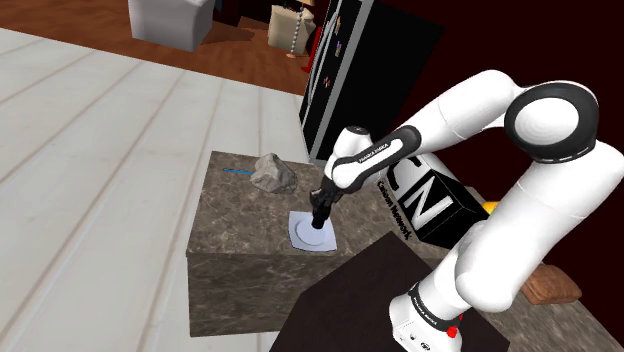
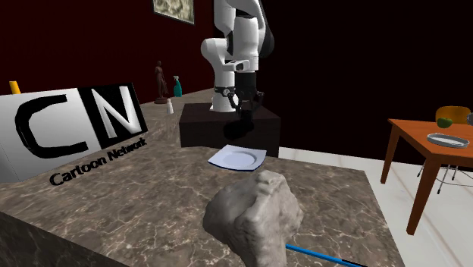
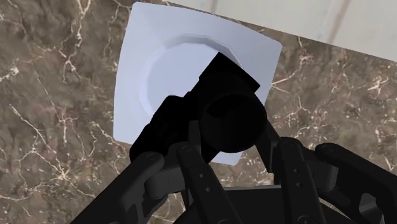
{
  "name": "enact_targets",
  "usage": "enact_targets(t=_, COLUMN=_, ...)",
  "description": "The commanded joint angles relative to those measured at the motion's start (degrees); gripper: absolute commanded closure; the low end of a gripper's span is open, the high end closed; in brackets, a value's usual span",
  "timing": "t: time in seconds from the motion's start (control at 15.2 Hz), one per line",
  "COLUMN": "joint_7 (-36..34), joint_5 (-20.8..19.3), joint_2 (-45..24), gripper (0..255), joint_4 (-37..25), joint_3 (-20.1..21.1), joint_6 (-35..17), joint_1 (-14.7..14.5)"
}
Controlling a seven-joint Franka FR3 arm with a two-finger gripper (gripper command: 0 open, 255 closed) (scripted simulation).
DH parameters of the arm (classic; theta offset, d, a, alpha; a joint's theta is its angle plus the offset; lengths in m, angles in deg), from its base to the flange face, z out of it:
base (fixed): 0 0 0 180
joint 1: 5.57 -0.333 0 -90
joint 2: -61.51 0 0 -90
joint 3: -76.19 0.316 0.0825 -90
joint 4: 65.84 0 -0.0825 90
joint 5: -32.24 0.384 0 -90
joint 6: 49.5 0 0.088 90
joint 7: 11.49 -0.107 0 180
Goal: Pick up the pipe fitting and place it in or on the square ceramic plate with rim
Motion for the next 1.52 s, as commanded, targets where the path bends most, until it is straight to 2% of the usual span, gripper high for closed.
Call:
enact_targets(t=0.0, joint_7=0.35, joint_5=0.71, joint_2=-1.78, gripper=255, joint_4=-0.1, joint_3=0.26, joint_6=-1.71, joint_1=-0.03)
enact_targets(t=0.86, joint_7=4.26, joint_5=5.8, joint_2=-14.2, gripper=255, joint_4=-1.91, joint_3=3.4, joint_6=-12.22, joint_1=2.04)
enact_targets(t=1.39, joint_7=4.24, joint_5=5.78, joint_2=-14.2, gripper=255, joint_4=-1.91, joint_3=3.42, joint_6=-12.22, joint_1=2.06)
enact_targets(t=1.45, joint_7=4.24, joint_5=5.78, joint_2=-14.2, gripper=0, joint_4=-1.91, joint_3=3.42, joint_6=-12.23, joint_1=2.06)
